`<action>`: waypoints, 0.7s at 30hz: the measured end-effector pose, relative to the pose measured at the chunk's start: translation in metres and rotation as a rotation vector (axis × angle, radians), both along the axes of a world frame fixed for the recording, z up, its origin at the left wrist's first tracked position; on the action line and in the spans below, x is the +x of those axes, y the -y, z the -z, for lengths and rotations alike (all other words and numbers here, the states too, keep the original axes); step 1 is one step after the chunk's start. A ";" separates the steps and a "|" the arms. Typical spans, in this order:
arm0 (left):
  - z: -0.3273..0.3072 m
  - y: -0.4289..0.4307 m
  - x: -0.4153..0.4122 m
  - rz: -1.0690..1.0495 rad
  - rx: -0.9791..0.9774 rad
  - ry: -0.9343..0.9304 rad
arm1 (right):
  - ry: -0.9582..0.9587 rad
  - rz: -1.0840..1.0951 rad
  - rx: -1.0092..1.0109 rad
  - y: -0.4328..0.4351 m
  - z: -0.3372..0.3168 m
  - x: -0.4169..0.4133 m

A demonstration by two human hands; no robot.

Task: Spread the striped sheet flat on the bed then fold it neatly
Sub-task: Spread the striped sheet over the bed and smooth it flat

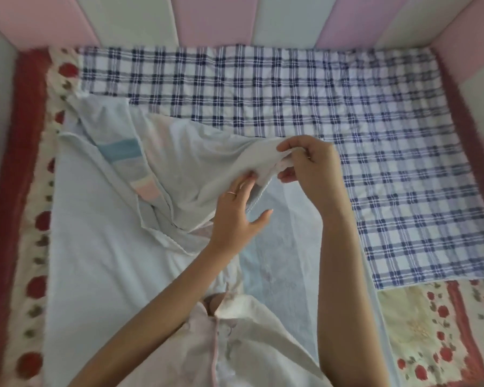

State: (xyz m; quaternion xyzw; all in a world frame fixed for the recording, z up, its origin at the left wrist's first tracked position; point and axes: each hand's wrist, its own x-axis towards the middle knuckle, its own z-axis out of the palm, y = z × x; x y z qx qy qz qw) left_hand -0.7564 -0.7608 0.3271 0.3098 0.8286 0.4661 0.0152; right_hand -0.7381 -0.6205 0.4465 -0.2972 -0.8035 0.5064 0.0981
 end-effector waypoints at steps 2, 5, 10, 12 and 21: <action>-0.015 -0.001 0.003 -0.113 0.086 -0.061 | -0.026 0.017 0.021 0.005 -0.018 -0.002; -0.035 -0.005 0.006 -0.237 0.155 -0.197 | -0.058 0.043 0.019 0.014 -0.036 -0.002; -0.057 -0.008 0.006 -0.191 0.185 -0.359 | -0.034 0.048 0.057 0.027 -0.052 0.003; -0.061 -0.001 0.004 -0.218 0.195 -0.373 | -0.018 0.006 0.085 0.033 -0.060 0.008; -0.087 0.002 -0.015 -0.241 0.184 -0.346 | -0.002 -0.078 0.139 0.055 -0.087 -0.004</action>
